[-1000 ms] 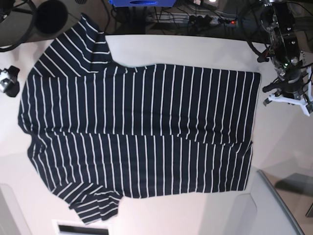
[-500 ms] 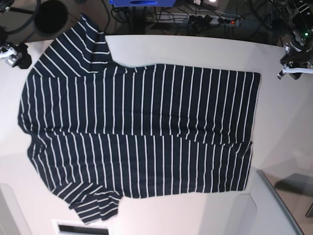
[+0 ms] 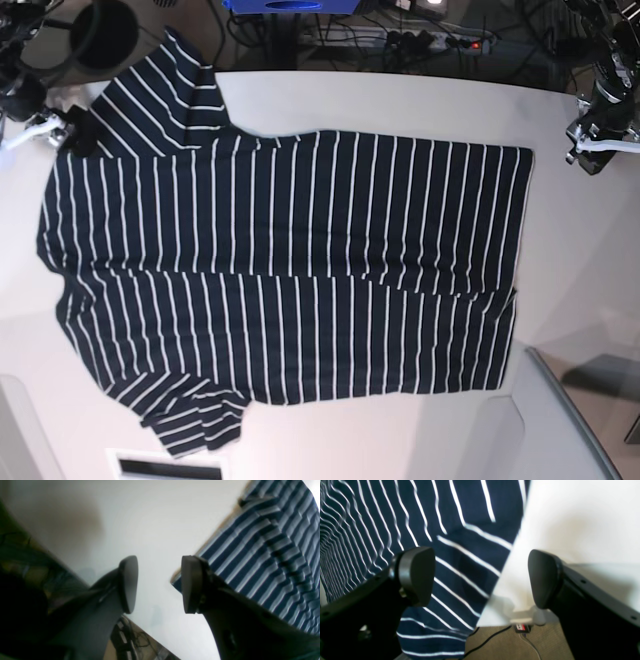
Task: Layout the t-shirt on the table in an organized manner, then fold the t-shirt properly
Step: 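Move both grippers to the shirt's shoulder corners and grasp them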
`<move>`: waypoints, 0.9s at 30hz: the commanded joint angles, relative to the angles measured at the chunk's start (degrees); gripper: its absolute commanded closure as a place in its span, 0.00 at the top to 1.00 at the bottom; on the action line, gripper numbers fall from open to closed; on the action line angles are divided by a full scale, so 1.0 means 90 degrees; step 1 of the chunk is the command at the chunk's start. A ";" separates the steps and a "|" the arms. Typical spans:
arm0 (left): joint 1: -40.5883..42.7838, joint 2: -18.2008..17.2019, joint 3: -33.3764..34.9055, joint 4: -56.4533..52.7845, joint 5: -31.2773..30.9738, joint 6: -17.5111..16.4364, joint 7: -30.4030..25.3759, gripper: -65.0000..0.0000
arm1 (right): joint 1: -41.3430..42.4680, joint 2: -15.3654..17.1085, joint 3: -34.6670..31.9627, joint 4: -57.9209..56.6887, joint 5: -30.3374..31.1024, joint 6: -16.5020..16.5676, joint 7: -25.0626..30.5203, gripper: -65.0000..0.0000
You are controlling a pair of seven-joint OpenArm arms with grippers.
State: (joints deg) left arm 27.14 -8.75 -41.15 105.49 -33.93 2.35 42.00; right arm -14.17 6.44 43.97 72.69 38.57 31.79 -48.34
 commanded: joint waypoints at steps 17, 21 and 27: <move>0.0067 -0.0048 -0.0053 -0.0542 -0.0064 -0.0696 -0.0139 0.42 | -0.0042 -0.0027 -0.0445 -0.0013 -0.0061 0.0575 -0.0280 0.83; 0.0067 -0.0048 -0.0053 -0.0522 -0.0064 -0.0696 -0.0139 0.42 | 0.0056 -0.0027 -0.0475 -0.0032 -0.0061 0.0575 -0.0280 0.83; 0.0067 -0.0048 -0.0053 -0.0532 -0.0064 -0.0696 -0.0139 0.42 | 0.0232 0.0032 -0.0377 -0.0540 -0.0061 0.0575 -0.0231 0.83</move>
State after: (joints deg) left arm 27.53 -8.45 -41.17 99.72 -34.17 -3.49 41.82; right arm -11.51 6.50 40.36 68.12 40.60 38.19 -48.86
